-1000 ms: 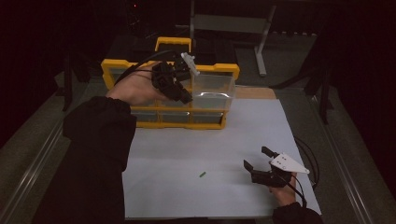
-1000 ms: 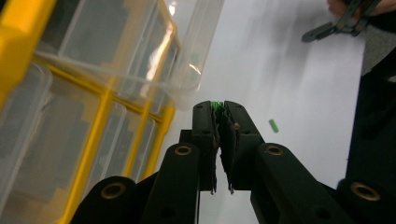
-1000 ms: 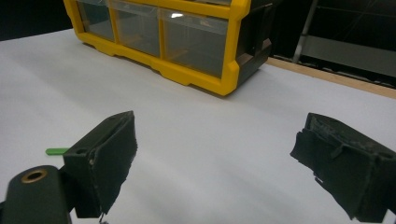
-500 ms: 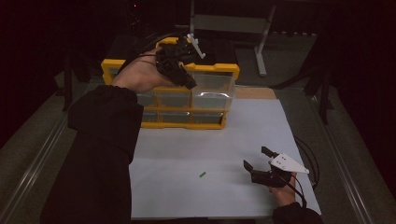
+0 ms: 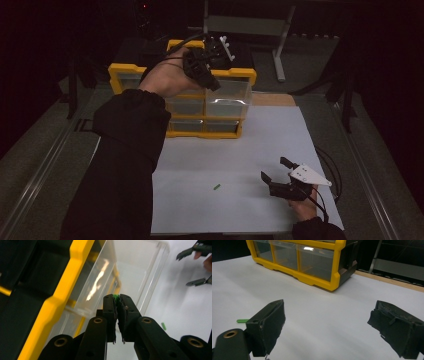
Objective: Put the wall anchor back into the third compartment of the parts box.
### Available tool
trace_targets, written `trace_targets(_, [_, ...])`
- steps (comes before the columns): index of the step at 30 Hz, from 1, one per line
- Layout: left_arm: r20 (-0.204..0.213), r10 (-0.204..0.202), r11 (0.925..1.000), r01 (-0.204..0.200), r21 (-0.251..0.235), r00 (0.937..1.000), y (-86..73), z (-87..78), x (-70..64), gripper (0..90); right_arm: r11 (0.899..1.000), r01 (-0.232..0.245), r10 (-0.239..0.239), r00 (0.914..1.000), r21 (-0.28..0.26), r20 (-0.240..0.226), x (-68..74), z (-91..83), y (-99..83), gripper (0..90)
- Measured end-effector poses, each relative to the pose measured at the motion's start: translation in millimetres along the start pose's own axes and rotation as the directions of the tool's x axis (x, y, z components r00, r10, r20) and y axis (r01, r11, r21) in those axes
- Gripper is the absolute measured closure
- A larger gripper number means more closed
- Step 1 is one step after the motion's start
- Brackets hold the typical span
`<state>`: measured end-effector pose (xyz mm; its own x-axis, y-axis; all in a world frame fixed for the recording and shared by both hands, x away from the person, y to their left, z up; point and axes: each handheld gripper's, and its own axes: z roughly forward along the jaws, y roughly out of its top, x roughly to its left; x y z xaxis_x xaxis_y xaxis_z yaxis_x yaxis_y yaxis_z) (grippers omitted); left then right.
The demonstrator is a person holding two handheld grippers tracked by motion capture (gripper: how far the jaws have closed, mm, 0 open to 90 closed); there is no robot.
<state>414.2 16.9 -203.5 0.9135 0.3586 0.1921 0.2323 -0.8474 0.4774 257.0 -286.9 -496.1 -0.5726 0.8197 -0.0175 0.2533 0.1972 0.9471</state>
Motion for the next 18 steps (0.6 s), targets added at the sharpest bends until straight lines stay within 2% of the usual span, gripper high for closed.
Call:
trace_targets(1, [-0.002,-0.003,0.9997,0.003,-0.023,1.0,1.4,-0.4,-0.3,84.2,1.0,-0.001,0.001,1.0,0.0,-0.001,-0.1,0.0,-0.1,11.1])
trace_targets(3, [-0.002,-0.005,0.9995,0.005,-0.033,1.0,2.2,-0.5,-0.2,84.2,1.0,-0.004,0.004,1.0,0.001,-0.001,0.1,0.0,-0.1,11.1])
trace_targets(8, [0.01,-0.015,0.9996,0.015,-0.025,0.9998,3.9,4.0,0.2,82.4,1.0,-0.001,0.001,1.0,0.005,-0.001,-0.1,-0.1,0.0,11.1])
trace_targets(9, [0.002,-0.024,0.9992,0.024,-0.032,0.9997,3.7,4.6,0.1,76.7,1.0,-0.001,0.001,1.0,0.006,0.0,-0.1,-0.2,0.0,11.1])
trace_targets(11, [0.021,-0.048,0.9976,0.049,-0.048,0.9986,2.7,4.9,0.0,56.4,1.0,-0.001,0.001,1.0,0.003,0.002,0.0,-0.1,-0.1,11.1])
trace_targets(13, [-0.001,-0.054,0.9973,0.054,-0.05,0.9985,1.1,5.6,-1.5,38.0,1.0,-0.003,0.003,1.0,0.003,0.002,-0.1,-0.3,-0.2,11.1])
trace_targets(14, [0.009,-0.069,0.9964,0.069,-0.05,0.9976,-0.5,5.5,-0.9,31.8,1.0,-0.002,0.002,1.0,0.003,0.002,-0.3,-0.3,-0.2,11.1])
trace_targets(15, [0.02,-0.072,0.996,0.073,-0.051,0.9972,-1.8,5.4,-0.3,29.4,1.0,-0.002,0.002,1.0,0.003,0.002,-0.3,-0.2,-0.3,11.1])
trace_targets(18, [0.012,-0.08,0.9952,0.081,-0.055,0.9967,-6.8,3.9,0.6,24.1,1.0,-0.001,0.001,1.0,0.005,0.002,0.1,-0.2,-0.2,11.1])
